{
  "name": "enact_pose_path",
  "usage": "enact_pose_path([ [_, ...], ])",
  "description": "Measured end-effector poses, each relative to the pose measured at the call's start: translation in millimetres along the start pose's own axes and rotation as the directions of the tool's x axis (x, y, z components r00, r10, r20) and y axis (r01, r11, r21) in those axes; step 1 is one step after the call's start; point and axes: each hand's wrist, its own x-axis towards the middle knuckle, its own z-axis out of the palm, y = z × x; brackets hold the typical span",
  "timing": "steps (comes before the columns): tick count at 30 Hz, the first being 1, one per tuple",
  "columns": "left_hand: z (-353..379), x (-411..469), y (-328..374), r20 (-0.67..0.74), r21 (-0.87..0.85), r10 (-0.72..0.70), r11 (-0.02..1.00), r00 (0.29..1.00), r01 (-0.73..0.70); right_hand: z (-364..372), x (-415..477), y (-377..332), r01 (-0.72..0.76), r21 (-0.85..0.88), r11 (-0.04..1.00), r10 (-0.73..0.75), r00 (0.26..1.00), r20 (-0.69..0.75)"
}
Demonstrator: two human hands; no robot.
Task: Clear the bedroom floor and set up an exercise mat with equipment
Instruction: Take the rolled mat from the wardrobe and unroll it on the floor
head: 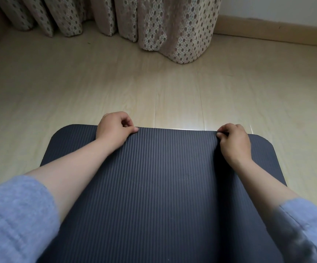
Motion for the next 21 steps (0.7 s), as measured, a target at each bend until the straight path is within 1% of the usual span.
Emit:
enact_pose_path([
  [5, 1.6, -1.1, -0.6, -0.009, 0.014, -0.005, 1.0, 1.0, 0.006, -0.4, 1.6, 0.7, -0.001, -0.01, 1.0, 0.001, 1.0, 0.014],
  [7, 1.7, -2.9, 0.5, -0.009, 0.064, 0.015, 0.998, 1.0, -0.014, -0.2, -0.1, 0.0, 0.005, -0.027, 1.0, -0.005, 1.0, 0.012],
  [9, 3.4, -7.8, 4.9, -0.007, 0.156, 0.041, 0.987, 0.999, -0.039, 0.6, -5.1, -2.7, 0.017, -0.046, 0.999, -0.017, 1.0, -0.006],
  [11, 4.7, -18.9, 11.1, 0.007, 0.227, 0.078, 0.971, 0.997, -0.078, -0.9, -13.8, -6.2, 0.043, -0.062, 0.997, -0.044, 0.999, -0.023],
  [13, 2.9, -38.6, 18.1, 0.038, 0.246, 0.168, 0.954, 0.985, -0.172, -6.1, -25.4, -8.3, 0.077, -0.06, 0.995, -0.077, 0.997, -0.012],
  [15, 1.4, -64.2, 21.7, 0.093, 0.26, 0.293, 0.915, 0.951, -0.308, -12.2, -37.7, -8.1, 0.101, -0.043, 0.994, -0.098, 0.994, 0.049],
  [17, 2.1, -92.8, 25.7, 0.195, 0.302, 0.353, 0.866, 0.915, -0.398, -17.3, -51.2, -6.4, 0.133, -0.043, 0.99, -0.125, 0.98, 0.157],
  [18, 3.9, -106.0, 27.5, 0.264, 0.325, 0.33, 0.854, 0.906, -0.406, -18.7, -57.5, -5.6, 0.154, -0.053, 0.987, -0.139, 0.966, 0.217],
  [19, 7.0, -116.7, 28.5, 0.335, 0.353, 0.276, 0.85, 0.901, -0.391, -19.7, -63.5, -5.1, 0.174, -0.066, 0.982, -0.151, 0.951, 0.27],
  [21, 14.5, -128.8, 27.8, 0.416, 0.419, 0.18, 0.832, 0.891, -0.364, -23.0, -75.5, -5.9, 0.202, -0.1, 0.974, -0.157, 0.928, 0.338],
])
